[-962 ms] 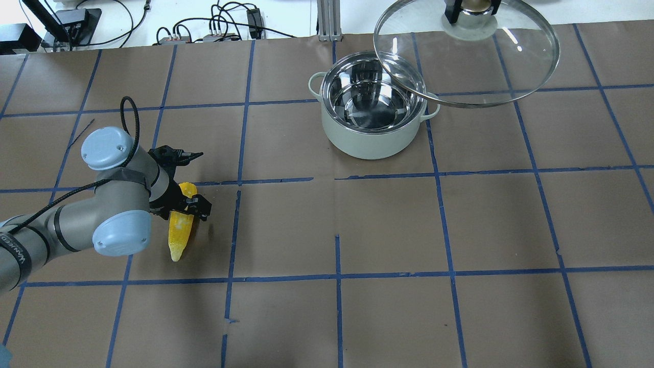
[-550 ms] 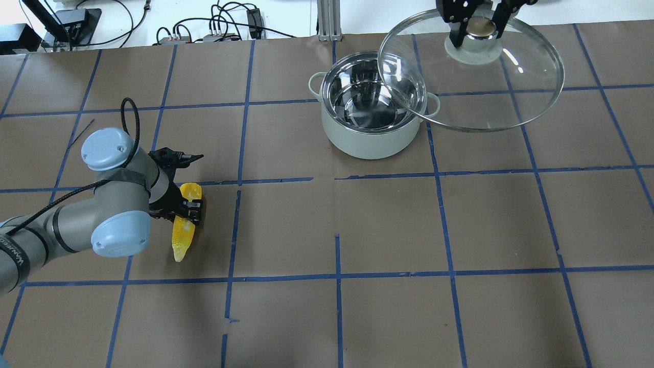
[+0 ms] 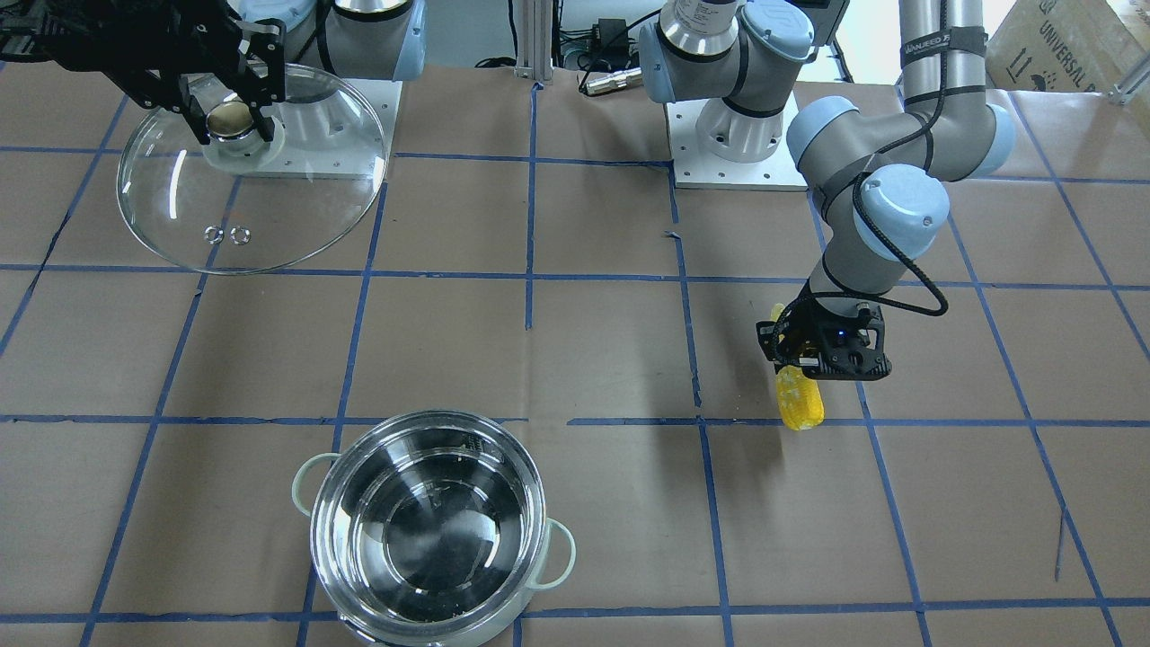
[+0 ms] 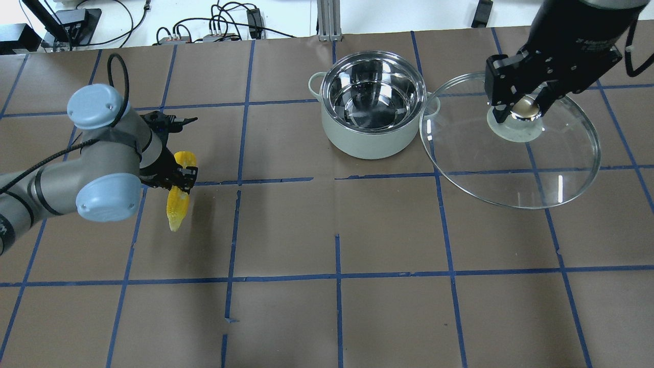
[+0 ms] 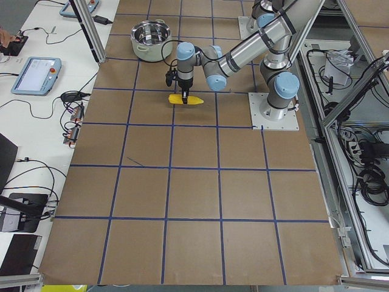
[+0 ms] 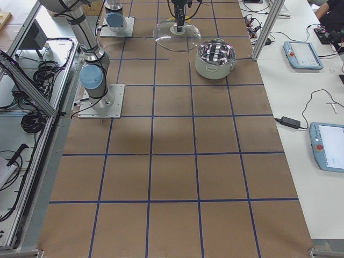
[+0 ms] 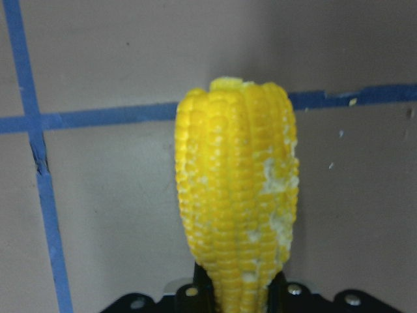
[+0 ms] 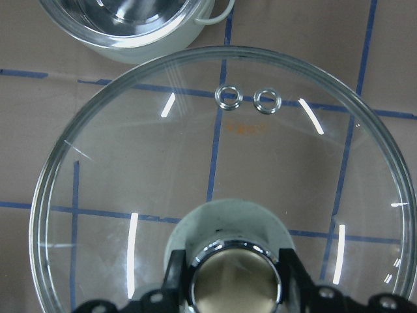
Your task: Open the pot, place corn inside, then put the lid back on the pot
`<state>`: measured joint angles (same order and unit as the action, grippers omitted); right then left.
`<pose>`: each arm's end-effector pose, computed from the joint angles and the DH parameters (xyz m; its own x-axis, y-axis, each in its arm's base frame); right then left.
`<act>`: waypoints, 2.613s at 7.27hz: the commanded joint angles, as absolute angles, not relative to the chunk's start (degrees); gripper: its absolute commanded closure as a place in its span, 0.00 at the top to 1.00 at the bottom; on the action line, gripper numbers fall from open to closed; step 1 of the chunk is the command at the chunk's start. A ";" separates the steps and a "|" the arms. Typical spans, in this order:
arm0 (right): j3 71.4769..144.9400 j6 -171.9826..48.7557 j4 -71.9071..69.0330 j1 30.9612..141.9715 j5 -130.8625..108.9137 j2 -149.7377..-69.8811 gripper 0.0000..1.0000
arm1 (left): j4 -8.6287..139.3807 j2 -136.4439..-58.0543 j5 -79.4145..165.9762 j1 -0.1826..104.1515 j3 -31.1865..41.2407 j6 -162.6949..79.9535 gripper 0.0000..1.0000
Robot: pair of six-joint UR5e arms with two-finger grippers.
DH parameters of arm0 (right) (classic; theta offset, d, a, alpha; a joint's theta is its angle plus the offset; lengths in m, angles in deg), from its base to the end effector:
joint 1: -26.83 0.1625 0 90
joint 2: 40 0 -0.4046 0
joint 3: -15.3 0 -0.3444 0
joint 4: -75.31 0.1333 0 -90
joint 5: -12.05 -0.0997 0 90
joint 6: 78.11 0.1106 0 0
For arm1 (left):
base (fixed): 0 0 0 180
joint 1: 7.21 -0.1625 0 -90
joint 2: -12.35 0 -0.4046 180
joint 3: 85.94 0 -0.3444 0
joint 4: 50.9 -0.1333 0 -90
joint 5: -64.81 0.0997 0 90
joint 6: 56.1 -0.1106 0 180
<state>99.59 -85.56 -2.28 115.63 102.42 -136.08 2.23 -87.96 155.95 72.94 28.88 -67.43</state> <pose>0.1243 -0.3955 0.5235 -0.9940 -0.1089 0.0050 -0.1089 0.9940 0.0116 -0.0510 -0.4728 0.2549 -0.9994 0.0252 -0.0255 0.0258 0.9993 -0.0259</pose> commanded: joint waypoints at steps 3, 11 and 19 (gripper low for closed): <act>101.43 -85.41 -2.74 115.16 102.66 -137.38 0.46 | 22.97 -96.43 150.69 86.52 -1.66 -51.65 0.10; 104.42 -85.23 -6.87 115.60 102.57 -137.38 0.46 | 21.81 -114.55 152.26 101.42 -25.12 -49.16 0.12; 104.42 -85.41 -6.96 115.69 102.93 -137.47 0.46 | 17.91 -120.81 152.35 103.79 -28.90 -41.16 0.67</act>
